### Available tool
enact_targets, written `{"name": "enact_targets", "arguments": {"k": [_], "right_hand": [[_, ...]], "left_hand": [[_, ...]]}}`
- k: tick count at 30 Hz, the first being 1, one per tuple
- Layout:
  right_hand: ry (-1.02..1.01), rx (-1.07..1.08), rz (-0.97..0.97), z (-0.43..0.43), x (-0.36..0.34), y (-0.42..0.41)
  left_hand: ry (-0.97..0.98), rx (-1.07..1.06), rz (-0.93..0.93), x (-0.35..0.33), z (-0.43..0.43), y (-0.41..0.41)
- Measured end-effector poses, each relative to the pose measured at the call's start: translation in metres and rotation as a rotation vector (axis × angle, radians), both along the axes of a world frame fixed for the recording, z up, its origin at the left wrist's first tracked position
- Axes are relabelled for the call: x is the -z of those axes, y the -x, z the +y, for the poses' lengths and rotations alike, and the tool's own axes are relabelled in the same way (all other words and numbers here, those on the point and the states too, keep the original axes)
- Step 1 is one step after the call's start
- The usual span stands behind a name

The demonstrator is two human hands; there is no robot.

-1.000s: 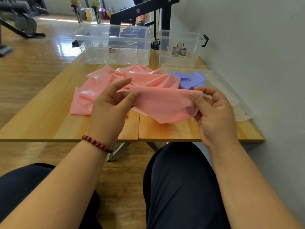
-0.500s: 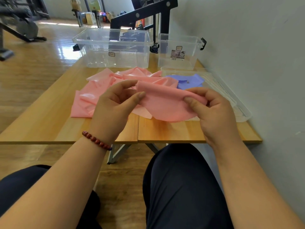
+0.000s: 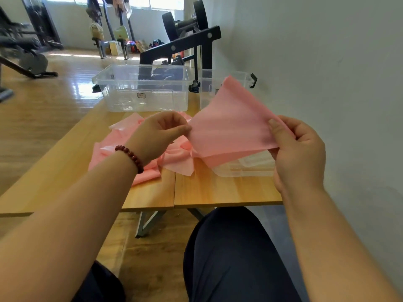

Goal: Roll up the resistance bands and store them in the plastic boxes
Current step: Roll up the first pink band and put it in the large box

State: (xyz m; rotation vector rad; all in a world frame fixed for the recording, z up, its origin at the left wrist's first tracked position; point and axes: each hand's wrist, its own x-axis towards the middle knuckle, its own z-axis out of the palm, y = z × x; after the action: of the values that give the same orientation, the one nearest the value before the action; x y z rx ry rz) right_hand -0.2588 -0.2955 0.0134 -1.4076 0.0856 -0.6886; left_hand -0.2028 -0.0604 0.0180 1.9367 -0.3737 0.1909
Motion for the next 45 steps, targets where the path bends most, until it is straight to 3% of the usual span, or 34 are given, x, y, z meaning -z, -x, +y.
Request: {"name": "enact_targets", "arguments": {"k": [5,10,14,19,23,30,34,37,39,42,45], "right_hand": [[0.023,0.117,0.065,0.004,0.014,0.0],[0.053,0.198,0.151,0.015,0.033,0.006],[0.108,0.267,0.204,0.013,0.05,0.006],[0.291,0.353,0.242,0.002,0.064,0.002],[0.405,0.455,0.238,-0.012,0.065,-0.002],[0.504,0.492,0.283,-0.021,0.08,-0.007],[0.531,0.481,0.305,-0.02,0.084,-0.008],[0.546,0.496,0.307,-0.018,0.085,-0.01],[0.54,0.517,0.312,-0.02,0.084,-0.01],[0.533,0.528,0.315,-0.022,0.084,-0.011],[0.541,0.517,0.302,-0.019,0.085,-0.01]], "left_hand": [[-0.019,-0.139,-0.108,-0.012,-0.007,-0.004],[-0.288,-0.193,-0.188,0.003,-0.017,0.003],[-0.347,-0.134,-0.103,0.035,-0.022,0.021],[-0.645,0.124,-0.075,0.057,-0.023,0.034],[-0.796,0.051,-0.061,0.058,-0.021,0.031],[-0.758,-0.02,-0.297,0.057,-0.015,0.021],[-0.766,-0.15,-0.553,0.054,-0.004,0.021],[-0.816,0.011,-0.412,0.055,-0.007,0.025],[-0.735,0.038,-0.264,0.057,-0.007,0.026],[-0.457,-0.178,-0.131,0.054,-0.01,0.016],[-0.3,-0.362,0.066,0.051,-0.018,-0.005]]}}
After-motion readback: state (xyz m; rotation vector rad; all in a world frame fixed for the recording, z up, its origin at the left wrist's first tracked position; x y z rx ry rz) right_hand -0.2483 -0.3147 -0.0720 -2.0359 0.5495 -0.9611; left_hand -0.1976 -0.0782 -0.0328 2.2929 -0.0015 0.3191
